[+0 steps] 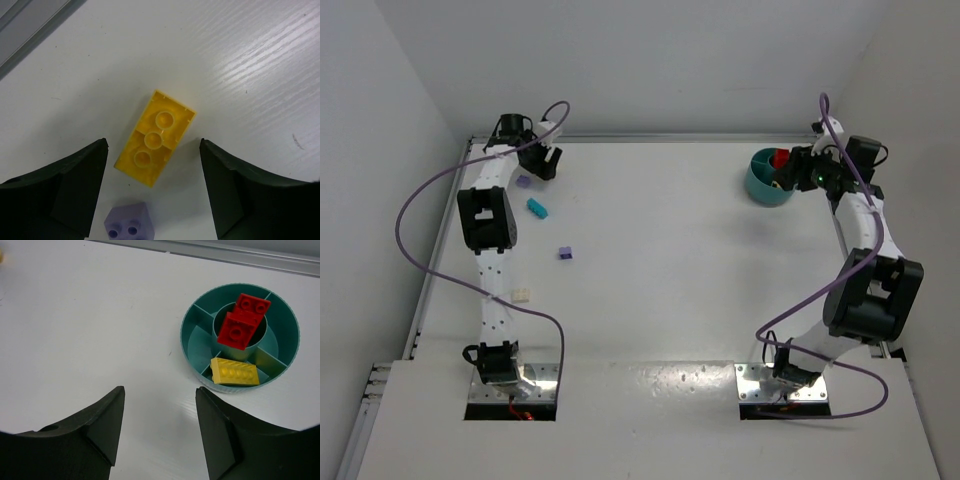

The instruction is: Sort the legos into containers by color

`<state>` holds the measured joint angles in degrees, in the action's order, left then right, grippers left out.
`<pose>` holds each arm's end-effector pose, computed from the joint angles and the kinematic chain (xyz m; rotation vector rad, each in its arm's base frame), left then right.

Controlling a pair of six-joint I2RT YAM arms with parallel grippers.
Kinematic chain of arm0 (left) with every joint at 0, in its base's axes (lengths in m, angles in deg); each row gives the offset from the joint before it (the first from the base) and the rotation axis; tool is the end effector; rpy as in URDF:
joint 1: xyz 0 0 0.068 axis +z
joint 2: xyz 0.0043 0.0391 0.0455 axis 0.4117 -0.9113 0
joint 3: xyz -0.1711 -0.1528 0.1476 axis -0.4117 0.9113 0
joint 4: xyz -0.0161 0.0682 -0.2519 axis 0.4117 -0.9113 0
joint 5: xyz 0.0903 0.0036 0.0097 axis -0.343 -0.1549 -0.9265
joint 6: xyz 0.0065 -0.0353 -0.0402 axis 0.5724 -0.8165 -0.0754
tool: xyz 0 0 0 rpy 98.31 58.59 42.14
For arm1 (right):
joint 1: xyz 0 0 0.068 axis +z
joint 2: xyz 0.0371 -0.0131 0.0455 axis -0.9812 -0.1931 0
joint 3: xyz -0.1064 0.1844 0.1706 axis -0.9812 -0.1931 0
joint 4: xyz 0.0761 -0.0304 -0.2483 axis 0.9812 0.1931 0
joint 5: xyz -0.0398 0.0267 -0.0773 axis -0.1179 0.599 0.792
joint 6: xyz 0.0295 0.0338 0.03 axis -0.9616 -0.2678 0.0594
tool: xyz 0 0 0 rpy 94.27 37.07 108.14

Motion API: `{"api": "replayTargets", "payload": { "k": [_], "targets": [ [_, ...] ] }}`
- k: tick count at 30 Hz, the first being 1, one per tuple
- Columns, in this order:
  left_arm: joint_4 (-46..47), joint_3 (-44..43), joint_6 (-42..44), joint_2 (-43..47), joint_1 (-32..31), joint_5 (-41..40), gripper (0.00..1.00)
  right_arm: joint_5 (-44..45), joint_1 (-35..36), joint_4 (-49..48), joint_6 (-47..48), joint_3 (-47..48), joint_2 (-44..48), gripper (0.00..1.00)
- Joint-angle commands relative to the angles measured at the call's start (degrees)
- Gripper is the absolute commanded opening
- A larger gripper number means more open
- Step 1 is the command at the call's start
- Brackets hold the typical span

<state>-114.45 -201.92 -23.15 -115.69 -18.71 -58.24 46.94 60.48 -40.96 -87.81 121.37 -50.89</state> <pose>0.5672 0.0433 0.1609 0.6457 2.2935 -0.1437 0.3503 -0.0936 0.2839 -0.0919 2.0194 0.4654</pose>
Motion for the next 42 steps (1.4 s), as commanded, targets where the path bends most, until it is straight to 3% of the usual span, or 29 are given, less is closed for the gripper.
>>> {"api": "replayTargets", "payload": {
  "k": [1, 4, 8, 13, 16, 20, 27, 28, 29, 36, 42],
  "targets": [
    [2.63, -0.85, 1.50, 0.36, -0.24, 1.59, 0.79, 0.12, 0.81, -1.40, 1.14, 2.63, -0.60, 0.59],
    [2.63, 1.88, 2.39, 1.15, -0.86, 3.52, 0.68, 0.12, 0.81, -1.40, 1.14, 3.16, -0.60, 0.59],
    [1.49, 6.18, 5.20, 4.05, -0.86, 5.63, 0.43, -1.98, 0.81, -0.87, 0.27, 3.16, -0.60, 0.58],
    [1.49, 13.56, 5.46, 10.45, -1.38, 9.23, 0.34, -6.29, 3.09, -2.36, -9.81, 0.80, -0.60, 0.54],
    [2.80, 18.22, 1.44, 16.24, -1.91, 12.48, 0.29, -7.35, 6.17, -6.57, -18.09, -1.84, -0.60, 0.52],
    [8.68, 28.15, -3.23, 25.04, -5.95, 16.61, 0.28, -7.35, 11.00, -10.27, -27.93, -3.25, -1.21, 0.52],
    [19.65, 45.20, -9.37, 43.15, -21.83, 17.15, 0.27, -9.36, 17.42, -11.67, -36.82, -0.27, -9.29, 0.52],
    [20.64, 46.44, -10.26, 44.29, -23.26, 16.36, 0.27, -9.37, 18.21, -12.55, -37.87, 0.26, -10.09, 0.54],
    [21.26, 48.01, -11.05, 45.87, -24.49, 16.36, 0.27, -9.37, 18.22, -12.56, -38.58, 1.22, -10.88, 0.64],
    [25.30, 49.88, -16.68, 47.65, -31.53, 15.65, 0.27, -16.30, 21.21, -16.59, -45.26, 5.71, -15.63, 0.71],
    [25.84, 49.88, -17.92, 47.65, -34.34, 14.51, 0.27, -23.96, 23.04, -19.06, -43.95, 7.64, -16.16, 0.75]
  ]
}}
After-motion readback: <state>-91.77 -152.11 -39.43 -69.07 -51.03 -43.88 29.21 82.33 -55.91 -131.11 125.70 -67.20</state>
